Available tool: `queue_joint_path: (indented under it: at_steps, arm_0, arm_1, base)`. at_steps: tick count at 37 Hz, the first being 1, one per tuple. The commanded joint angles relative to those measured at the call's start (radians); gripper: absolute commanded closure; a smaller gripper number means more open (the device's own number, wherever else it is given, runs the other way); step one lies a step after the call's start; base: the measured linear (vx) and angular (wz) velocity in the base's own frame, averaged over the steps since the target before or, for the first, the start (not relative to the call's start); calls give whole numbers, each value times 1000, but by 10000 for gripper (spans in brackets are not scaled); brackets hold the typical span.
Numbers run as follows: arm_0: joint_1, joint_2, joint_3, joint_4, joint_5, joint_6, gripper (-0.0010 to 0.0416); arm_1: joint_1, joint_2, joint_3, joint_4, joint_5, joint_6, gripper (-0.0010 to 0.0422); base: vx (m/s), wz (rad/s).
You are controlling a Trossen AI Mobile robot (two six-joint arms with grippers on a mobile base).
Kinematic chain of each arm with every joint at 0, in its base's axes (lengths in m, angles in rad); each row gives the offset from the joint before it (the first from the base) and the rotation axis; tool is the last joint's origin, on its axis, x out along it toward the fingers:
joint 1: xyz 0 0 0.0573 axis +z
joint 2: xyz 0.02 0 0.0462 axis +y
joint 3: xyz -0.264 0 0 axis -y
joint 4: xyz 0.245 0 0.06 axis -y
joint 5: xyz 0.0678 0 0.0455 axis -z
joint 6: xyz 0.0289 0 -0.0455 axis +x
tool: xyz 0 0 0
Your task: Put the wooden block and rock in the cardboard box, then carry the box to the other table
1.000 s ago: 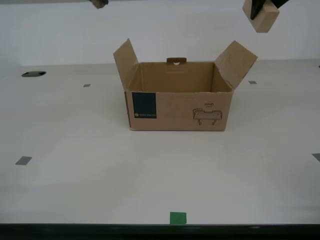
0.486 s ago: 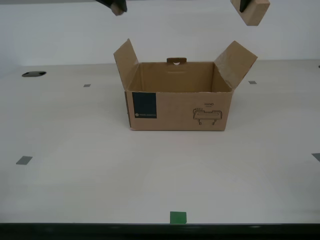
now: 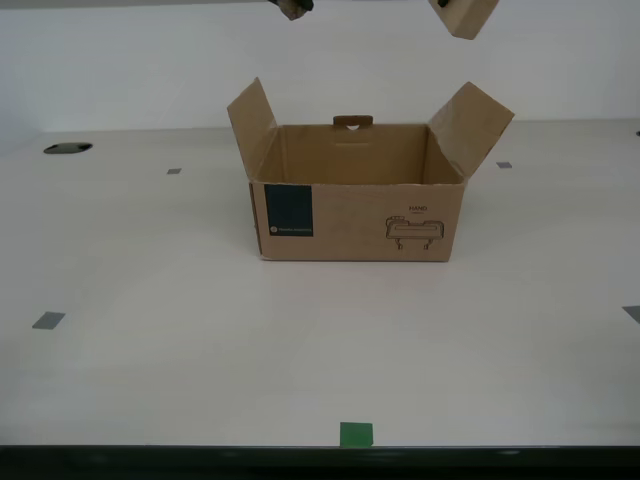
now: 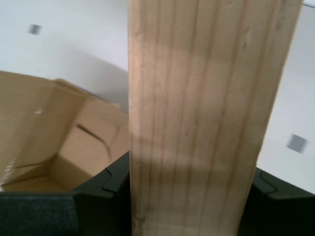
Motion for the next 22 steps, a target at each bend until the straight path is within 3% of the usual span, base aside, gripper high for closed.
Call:
queue_joint_path:
  at_steps: [1,4,9,11,22]
  arm_0:
    - [19,-18,1,0,-14,-19,407]
    - [34,-32,1,-3,-15,-32,407]
    - [55,-54,0,-7,-25,-41,407]
    - [61,-59,-2,-10,-26,-45,407]
    - [109,-60,-3,-13,-26,-52,407]
  arm_1:
    - [-22,-6,-6,-19,11,106,413]
    - [-36,-6,-19,-34,48,156,413]
    - [-39,-6,-49,-30,232,174,413]
    - [-39,-6,-61,-28,269,188,413]
    - [-40,-7,-145,-26,288,261,413]
  base:
    - [0,0]
    - [0,0]
    - [0,0]
    - [0,0]
    - [0,0]
